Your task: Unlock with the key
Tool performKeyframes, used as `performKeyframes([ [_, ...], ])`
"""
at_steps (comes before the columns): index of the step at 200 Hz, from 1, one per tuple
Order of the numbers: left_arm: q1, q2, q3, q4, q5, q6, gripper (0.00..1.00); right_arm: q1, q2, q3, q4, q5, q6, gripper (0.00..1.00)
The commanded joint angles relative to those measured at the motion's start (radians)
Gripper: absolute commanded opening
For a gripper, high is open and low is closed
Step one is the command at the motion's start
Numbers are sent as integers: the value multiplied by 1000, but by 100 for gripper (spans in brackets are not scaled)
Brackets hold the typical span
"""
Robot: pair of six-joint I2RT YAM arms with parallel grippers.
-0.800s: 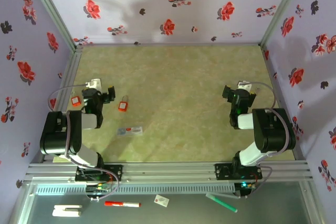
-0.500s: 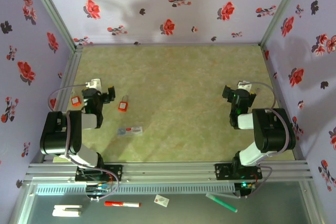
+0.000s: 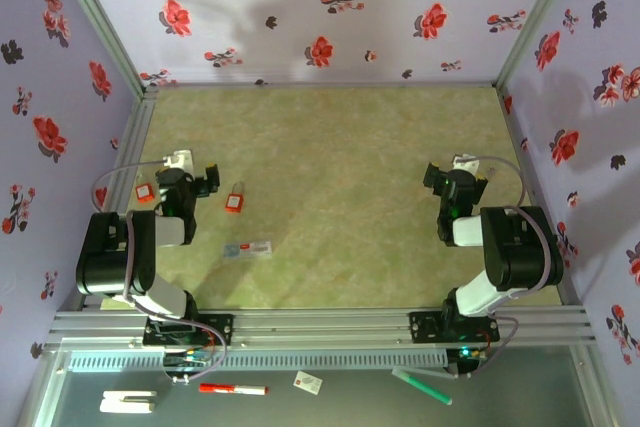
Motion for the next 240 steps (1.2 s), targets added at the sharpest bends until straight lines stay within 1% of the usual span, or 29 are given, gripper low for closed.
performKeyframes([
  [1,-3,-6,-10,29,-14,31,100,4,-4,5,19,-6,-8,99],
  [14,-16,-66,-16,-15,-12,45,100,16,-41,-4,18,9,-24,99],
  [22,-26,-120,-14,-63,-17,56,100,40,-112,4,-66,33,-43,99],
  [29,-35,-168,-2,-122,-29,62,100,63,-191,41,-217,77,-39,99],
  [30,-36,-175,-1,-133,-33,62,100,67,-209,55,-267,81,-30,99],
  [31,-39,-182,1,-143,-36,63,100,67,-209,55,-267,81,-30,99],
  [38,-53,-235,24,-223,-71,58,100,71,-283,106,-429,86,15,99],
  [48,-67,-309,51,-320,-100,16,100,75,-355,173,-640,86,86,99],
  [52,-70,-336,59,-352,-99,-37,100,80,-377,197,-711,79,108,99],
  [64,-82,-425,101,-481,-80,-132,100,98,-446,249,-875,43,143,99],
  [71,-95,-467,134,-570,-66,-169,100,110,-487,267,-938,32,151,99],
  [74,-100,-483,151,-610,-66,-189,100,114,-503,273,-960,-2,155,99],
  [81,-113,-513,192,-695,-62,-248,100,119,-546,286,-1015,-27,172,99],
  [95,-144,-556,260,-827,15,-293,100,121,-608,309,-1105,-48,198,99],
  [104,-170,-573,297,-892,33,-330,100,119,-633,325,-1151,-39,201,99],
  [117,-205,-588,337,-950,99,-358,100,112,-636,361,-1218,-47,184,99],
  [127,-233,-592,354,-970,160,-394,100,98,-611,389,-1250,-91,169,99],
  [139,-278,-586,370,-975,240,-429,100,68,-554,431,-1280,-187,150,99],
  [146,-320,-580,380,-988,258,-440,100,43,-505,473,-1318,-237,144,99],
  [152,-358,-576,392,-1006,259,-445,100,22,-456,517,-1361,-254,146,99],
  [172,-466,-564,417,-1058,259,-459,100,-52,-262,674,-1476,-215,156,99],
  [192,-543,-574,419,-1081,259,-478,100,-124,-96,805,-1525,-184,149,99],
  [206,-579,-587,419,-1096,259,-491,100,-171,16,885,-1533,-182,144,99],
  [216,-597,-600,415,-1103,258,-495,100,-196,97,955,-1558,-164,141,97],
  [240,-608,-623,399,-1137,257,-502,100,-228,271,1108,-1612,-128,135,91],
])
